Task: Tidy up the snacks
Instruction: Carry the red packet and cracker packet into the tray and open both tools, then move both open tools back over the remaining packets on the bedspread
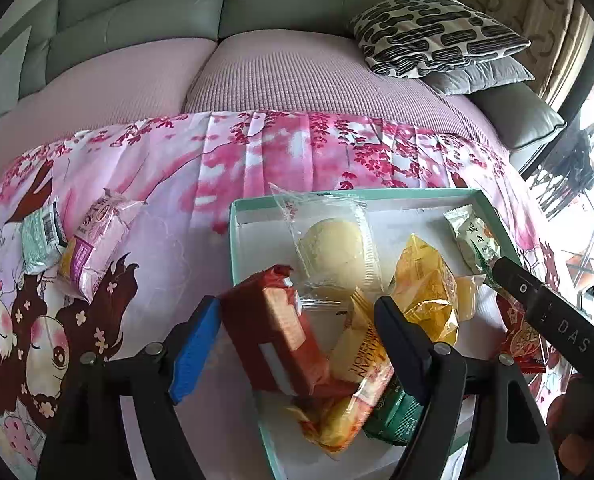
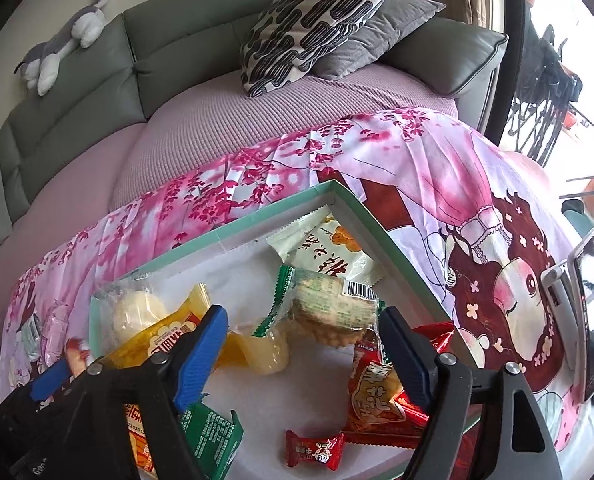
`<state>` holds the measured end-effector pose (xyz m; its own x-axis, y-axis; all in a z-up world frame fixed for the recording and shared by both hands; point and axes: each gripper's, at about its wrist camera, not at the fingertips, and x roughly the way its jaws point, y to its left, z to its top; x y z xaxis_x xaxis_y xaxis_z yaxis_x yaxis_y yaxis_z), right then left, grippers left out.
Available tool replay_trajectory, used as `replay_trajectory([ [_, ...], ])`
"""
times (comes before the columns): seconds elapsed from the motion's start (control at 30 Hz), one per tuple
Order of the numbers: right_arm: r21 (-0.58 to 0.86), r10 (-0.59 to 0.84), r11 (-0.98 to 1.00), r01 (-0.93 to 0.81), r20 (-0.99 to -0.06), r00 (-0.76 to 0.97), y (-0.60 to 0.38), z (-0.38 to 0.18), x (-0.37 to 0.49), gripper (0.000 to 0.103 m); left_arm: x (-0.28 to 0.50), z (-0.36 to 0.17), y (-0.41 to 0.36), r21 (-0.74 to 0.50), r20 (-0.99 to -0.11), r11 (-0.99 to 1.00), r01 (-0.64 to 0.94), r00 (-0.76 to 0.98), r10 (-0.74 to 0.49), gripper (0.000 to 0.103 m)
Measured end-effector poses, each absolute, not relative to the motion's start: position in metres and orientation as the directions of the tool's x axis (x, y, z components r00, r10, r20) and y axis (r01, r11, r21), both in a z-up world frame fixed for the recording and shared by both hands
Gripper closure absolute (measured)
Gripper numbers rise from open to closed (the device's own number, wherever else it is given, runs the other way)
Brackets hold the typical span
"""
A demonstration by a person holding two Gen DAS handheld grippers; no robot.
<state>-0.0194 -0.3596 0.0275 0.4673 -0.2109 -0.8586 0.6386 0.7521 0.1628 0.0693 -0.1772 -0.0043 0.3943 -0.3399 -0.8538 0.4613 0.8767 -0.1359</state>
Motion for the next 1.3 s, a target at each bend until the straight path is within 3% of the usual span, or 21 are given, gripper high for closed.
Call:
replay_trajectory([
  [0.53, 0.149, -0.213, 0.767, 0.624, -0.859, 0.466, -0.356, 0.029, -0.017, 0.019, 0.073, 0.006, -0.163, -0.135, -0.838, 0.898, 0.418, 0.436, -0.329, 0.022],
  [0.6, 0.151, -0.210, 0.770, 0.620, -0.858, 0.470, -0.355, 0.029, -0.017, 0.003, 0.074, 0.007, -0.161, -0.115, -0.836, 0.910, 0.398, 0.456, -0.305, 0.014],
  [0.63, 0.148, -0.214, 0.771, 0.619, -0.855, 0.472, -0.355, 0.029, -0.017, 0.000, 0.075, 0.007, -0.159, -0.104, -0.835, 0.915, 0.390, 0.465, -0.293, 0.008],
  [0.9, 0.133, -0.219, 0.776, 0.617, -0.860, 0.461, -0.354, 0.028, -0.016, 0.000, 0.082, 0.008, -0.144, -0.063, -0.826, 0.951, 0.301, 0.519, -0.219, 0.007],
  [1.0, 0.133, -0.218, 0.776, 0.617, -0.860, 0.461, -0.354, 0.027, -0.016, 0.000, 0.085, 0.007, -0.141, -0.043, -0.826, 0.959, 0.279, 0.531, -0.191, 0.000],
  [1.3, 0.129, -0.219, 0.790, 0.599, -0.854, 0.472, -0.348, 0.032, -0.013, 0.000, 0.086, 0.007, -0.135, -0.033, -0.823, 0.967, 0.254, 0.543, -0.171, 0.000],
])
